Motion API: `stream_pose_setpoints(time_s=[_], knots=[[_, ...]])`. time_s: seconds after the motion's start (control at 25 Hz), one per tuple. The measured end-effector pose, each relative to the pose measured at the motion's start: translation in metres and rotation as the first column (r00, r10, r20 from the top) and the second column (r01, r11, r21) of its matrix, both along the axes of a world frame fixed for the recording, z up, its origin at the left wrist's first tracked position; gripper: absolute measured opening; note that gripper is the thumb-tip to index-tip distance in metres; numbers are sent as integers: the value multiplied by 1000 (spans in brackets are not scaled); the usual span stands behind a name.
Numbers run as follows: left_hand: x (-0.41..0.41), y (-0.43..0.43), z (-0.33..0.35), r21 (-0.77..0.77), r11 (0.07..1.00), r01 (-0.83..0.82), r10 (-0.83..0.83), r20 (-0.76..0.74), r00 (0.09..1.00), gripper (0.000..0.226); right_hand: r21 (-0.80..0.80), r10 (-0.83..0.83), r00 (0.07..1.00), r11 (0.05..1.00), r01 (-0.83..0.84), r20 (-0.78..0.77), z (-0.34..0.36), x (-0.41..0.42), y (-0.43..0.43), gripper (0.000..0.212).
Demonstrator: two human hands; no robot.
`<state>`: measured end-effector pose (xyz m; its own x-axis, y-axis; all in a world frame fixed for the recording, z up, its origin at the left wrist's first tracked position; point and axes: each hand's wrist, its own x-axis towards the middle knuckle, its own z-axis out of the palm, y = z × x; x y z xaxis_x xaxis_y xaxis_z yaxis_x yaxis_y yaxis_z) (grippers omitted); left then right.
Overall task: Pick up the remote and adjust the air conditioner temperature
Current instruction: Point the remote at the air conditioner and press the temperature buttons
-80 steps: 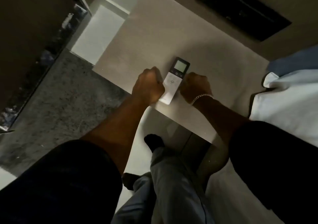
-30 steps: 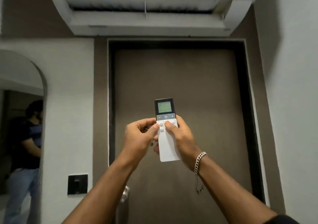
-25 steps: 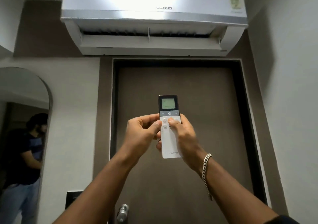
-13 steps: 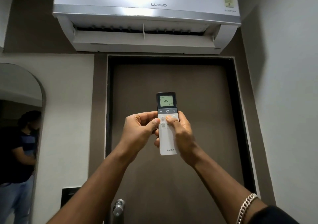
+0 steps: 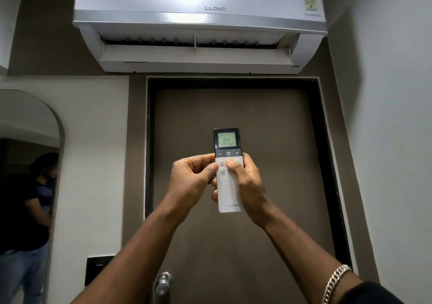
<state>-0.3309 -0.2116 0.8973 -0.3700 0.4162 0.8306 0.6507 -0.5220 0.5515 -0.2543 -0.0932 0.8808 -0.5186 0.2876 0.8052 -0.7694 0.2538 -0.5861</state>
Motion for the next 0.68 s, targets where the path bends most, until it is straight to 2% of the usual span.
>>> stream_pose_setpoints(time_s=[0.4, 0.68], knots=[[1, 2, 2, 7, 1000, 9, -9, 5, 1000, 28, -6, -40, 999, 999, 40, 7, 1, 1, 0, 36], [2, -1, 0, 13, 1000, 16, -16, 26, 1000, 23, -38, 13, 998, 999, -10, 67, 2, 2, -4, 39]])
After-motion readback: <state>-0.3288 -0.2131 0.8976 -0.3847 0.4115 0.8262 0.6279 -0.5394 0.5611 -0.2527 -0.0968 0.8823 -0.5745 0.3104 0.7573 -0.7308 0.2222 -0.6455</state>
